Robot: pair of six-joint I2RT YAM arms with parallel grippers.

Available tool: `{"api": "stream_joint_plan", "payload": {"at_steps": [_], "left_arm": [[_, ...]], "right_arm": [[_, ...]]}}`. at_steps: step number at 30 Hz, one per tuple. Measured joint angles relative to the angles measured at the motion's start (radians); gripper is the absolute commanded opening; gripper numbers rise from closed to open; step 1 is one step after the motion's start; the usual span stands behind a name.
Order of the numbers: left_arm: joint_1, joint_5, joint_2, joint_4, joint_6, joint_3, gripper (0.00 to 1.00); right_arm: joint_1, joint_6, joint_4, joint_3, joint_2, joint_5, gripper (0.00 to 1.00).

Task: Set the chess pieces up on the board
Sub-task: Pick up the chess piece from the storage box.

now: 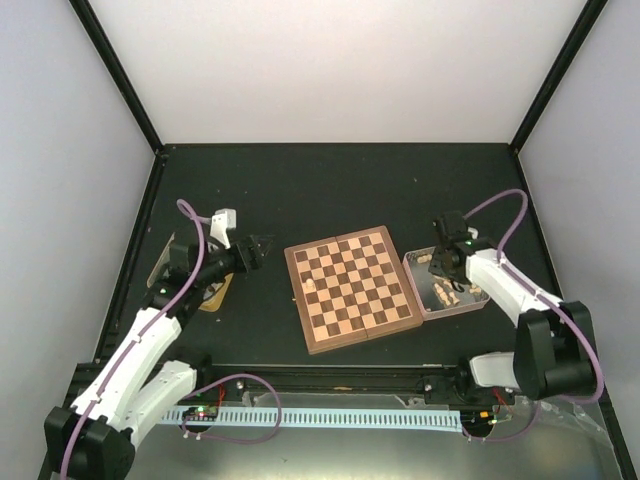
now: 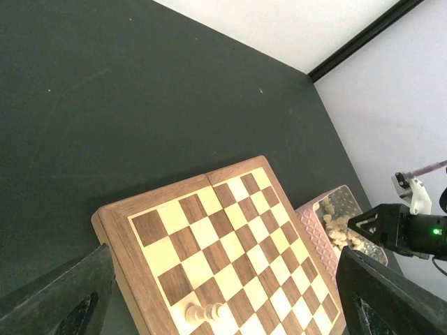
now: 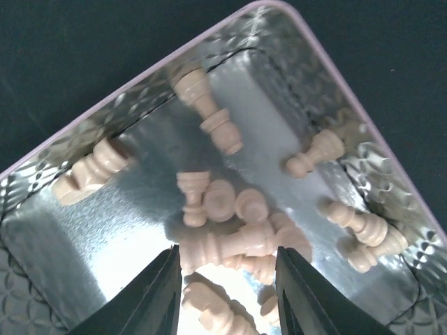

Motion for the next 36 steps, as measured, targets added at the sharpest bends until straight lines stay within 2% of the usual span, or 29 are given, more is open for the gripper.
{"api": "stream_joint_plan", "payload": {"at_steps": [5, 12, 23, 29, 36], "left_arm": [[0.0, -0.013, 0.036, 0.017, 0.022, 0.0, 0.89], [0.0, -0.083, 0.037, 0.024, 0.05, 0.0, 0.9], [0.0, -0.137, 0.053, 0.024, 0.085, 0.0, 0.9], [0.0, -0.143, 0.068, 0.024, 0.092, 0.0, 0.9], [0.0, -0.143, 0.068, 0.024, 0.093, 0.0, 0.9]], "right_arm": [[0.105, 0.016, -0.073, 0.077, 0.101, 0.085, 0.38], [0.177, 0.056, -0.145, 0.146, 0.246, 0.178, 0.38], [0.247, 0.122, -0.214, 0.223, 0.406, 0.312, 0.37], [0.275, 0.154, -0.246, 0.225, 0.444, 0.36, 0.35], [0.297, 0.168, -0.267, 0.243, 0.464, 0.376, 0.44]]}}
